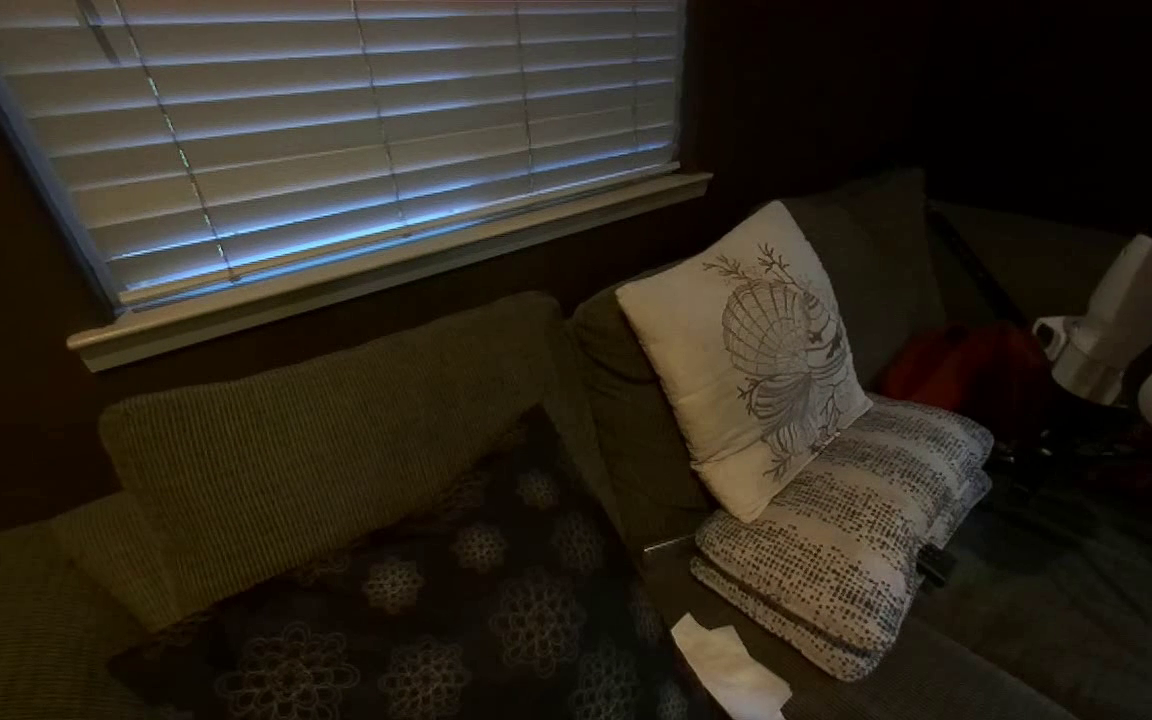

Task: Place the remote control underneath the white cushions.

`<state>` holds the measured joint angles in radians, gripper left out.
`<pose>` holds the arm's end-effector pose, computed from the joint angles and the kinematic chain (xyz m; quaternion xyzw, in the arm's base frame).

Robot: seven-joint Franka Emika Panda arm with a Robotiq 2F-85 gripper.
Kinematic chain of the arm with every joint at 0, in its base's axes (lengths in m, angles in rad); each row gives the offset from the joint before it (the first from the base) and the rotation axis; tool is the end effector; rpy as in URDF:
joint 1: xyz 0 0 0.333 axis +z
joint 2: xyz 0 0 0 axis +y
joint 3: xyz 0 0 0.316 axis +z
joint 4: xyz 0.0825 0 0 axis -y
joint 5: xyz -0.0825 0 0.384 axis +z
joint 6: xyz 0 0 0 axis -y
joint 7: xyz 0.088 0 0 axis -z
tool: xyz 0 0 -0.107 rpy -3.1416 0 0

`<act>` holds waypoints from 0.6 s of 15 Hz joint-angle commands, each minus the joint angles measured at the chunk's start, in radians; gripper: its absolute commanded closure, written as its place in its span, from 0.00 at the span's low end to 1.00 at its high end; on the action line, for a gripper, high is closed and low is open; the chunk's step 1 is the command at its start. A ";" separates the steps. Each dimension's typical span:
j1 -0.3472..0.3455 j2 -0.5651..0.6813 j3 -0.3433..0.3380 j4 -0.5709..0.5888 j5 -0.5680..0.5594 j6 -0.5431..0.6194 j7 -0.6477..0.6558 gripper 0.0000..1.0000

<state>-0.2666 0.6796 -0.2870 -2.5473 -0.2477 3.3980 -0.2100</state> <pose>0.3592 -0.2179 0.0551 0.9941 -0.0100 0.0549 0.0931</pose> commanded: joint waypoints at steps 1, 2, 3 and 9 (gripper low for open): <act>0.034 -0.132 -0.036 -0.105 0.015 0.021 -0.042 0.00; 0.040 -0.154 -0.043 -0.119 0.018 0.019 -0.047 0.00; 0.015 -0.185 -0.025 -0.133 0.010 0.002 -0.043 0.00; -0.034 -0.347 -0.010 -0.228 0.001 -0.039 -0.042 0.00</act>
<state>-0.2725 0.4523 -0.3046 -2.7016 -0.2479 3.4022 -0.2262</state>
